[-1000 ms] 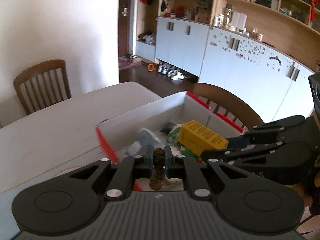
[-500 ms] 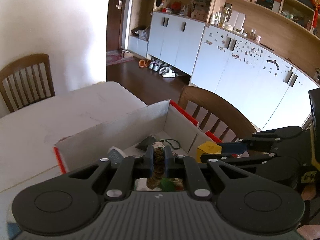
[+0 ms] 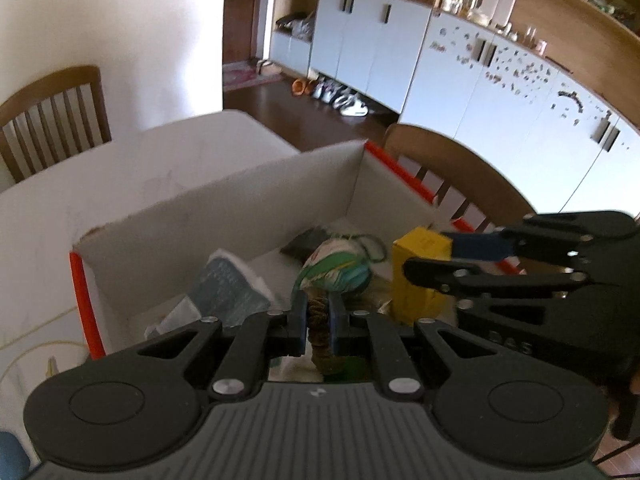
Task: Organize objects
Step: 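Lower into the box and open the left gripper while the right releases the yellow box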
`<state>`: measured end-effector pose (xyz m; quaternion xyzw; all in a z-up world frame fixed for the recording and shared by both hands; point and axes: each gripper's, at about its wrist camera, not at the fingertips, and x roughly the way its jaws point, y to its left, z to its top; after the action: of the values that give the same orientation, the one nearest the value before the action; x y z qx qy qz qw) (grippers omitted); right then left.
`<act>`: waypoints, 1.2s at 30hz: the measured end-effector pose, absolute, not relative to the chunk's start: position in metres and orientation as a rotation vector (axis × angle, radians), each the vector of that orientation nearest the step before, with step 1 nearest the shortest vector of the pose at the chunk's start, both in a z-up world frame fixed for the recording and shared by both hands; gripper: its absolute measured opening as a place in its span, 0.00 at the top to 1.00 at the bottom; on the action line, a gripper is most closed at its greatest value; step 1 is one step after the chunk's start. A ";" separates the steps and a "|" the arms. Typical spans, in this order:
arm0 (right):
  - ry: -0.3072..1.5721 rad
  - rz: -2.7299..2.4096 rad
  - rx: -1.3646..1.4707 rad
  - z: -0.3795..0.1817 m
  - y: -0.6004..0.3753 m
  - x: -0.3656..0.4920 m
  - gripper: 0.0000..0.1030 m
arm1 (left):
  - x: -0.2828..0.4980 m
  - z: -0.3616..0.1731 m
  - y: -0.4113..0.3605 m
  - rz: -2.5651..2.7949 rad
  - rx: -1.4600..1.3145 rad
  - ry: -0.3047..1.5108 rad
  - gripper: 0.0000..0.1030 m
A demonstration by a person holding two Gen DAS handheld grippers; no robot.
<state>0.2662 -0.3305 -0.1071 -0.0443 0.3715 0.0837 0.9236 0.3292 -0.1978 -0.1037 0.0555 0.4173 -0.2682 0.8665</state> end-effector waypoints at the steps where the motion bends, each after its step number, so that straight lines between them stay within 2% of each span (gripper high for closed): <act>1: 0.767 0.180 -0.097 -0.108 -0.329 0.267 0.72 | 0.331 -0.106 -0.197 -0.557 0.118 0.881 0.90; 8: 0.845 0.223 -0.137 -0.123 -0.314 0.262 0.72 | 0.331 -0.123 -0.190 -0.527 0.125 0.926 0.90; 14: 0.867 0.238 -0.092 -0.125 -0.323 0.261 0.68 | 0.329 -0.131 -0.185 -0.509 0.129 0.952 0.90; 21: 0.880 0.262 -0.050 -0.120 -0.329 0.256 0.42 | 0.326 -0.131 -0.181 -0.492 0.139 0.959 0.90; 36: 0.832 0.286 0.000 -0.089 -0.332 0.236 0.39 | 0.298 -0.104 -0.156 -0.449 0.115 0.897 0.87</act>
<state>0.2355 -0.3320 -0.0889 0.0002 0.4028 0.1382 0.9048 0.2979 -0.1562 -0.1041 0.0551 0.4298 -0.2153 0.8751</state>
